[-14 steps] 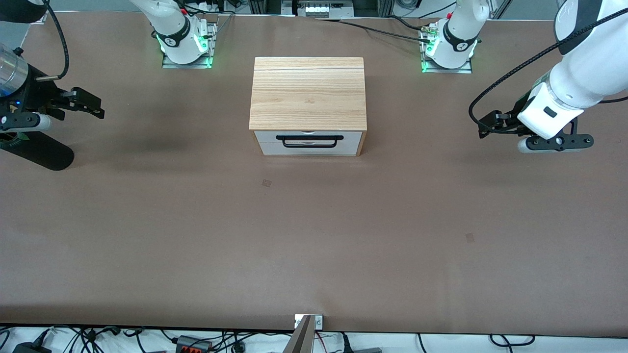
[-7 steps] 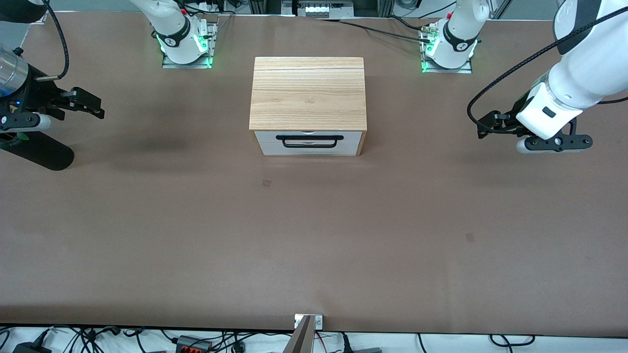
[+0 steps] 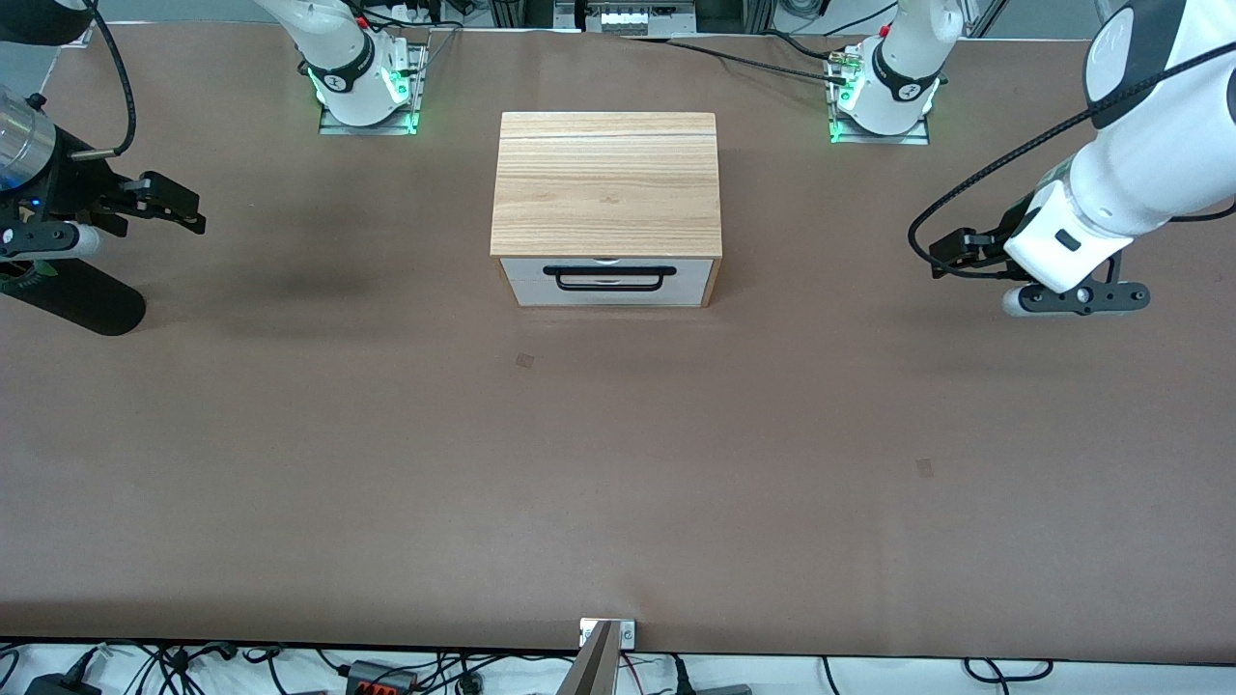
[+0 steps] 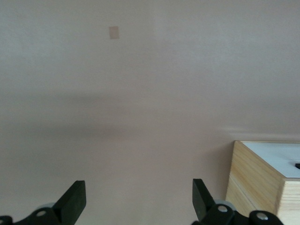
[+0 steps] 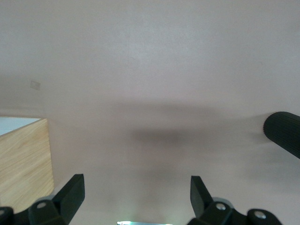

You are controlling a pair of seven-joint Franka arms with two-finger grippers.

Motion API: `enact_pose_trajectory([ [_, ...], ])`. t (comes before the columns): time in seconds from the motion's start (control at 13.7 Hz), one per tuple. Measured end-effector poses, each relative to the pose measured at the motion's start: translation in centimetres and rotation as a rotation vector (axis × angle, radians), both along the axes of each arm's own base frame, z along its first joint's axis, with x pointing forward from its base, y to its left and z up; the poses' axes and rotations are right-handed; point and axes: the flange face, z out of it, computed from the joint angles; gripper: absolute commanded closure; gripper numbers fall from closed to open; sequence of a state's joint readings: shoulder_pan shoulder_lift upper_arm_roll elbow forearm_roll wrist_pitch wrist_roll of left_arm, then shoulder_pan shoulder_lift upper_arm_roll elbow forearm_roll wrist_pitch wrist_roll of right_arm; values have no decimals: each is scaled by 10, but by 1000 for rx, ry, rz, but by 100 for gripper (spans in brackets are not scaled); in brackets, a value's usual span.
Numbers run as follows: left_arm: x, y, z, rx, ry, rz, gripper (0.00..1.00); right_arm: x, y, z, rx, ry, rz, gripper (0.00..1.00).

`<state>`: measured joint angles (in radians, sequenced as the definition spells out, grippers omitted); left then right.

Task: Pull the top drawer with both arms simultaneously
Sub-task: 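Move the left gripper and the right gripper toward the drawer handle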

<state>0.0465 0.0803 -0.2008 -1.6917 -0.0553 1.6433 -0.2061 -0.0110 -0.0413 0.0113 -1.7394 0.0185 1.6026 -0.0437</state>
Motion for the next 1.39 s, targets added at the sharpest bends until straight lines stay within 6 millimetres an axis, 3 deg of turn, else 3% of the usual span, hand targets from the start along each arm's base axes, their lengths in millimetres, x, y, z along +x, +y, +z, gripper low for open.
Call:
enact_pose_trajectory([
  [0.51,1,-5,-3,-31,12,3,0,3,1,-9,2,17,14,0],
  [0.73,2,-20,-13,-113,45,-3,0,11,13,-31,4,61,41,0],
  [1.1,22,-50,-66,-334,89,-145,0,18,40,-65,19,143,83,0],
  [1.39,36,-62,-120,-582,129,-213,0,22,68,-78,212,180,58,0],
])
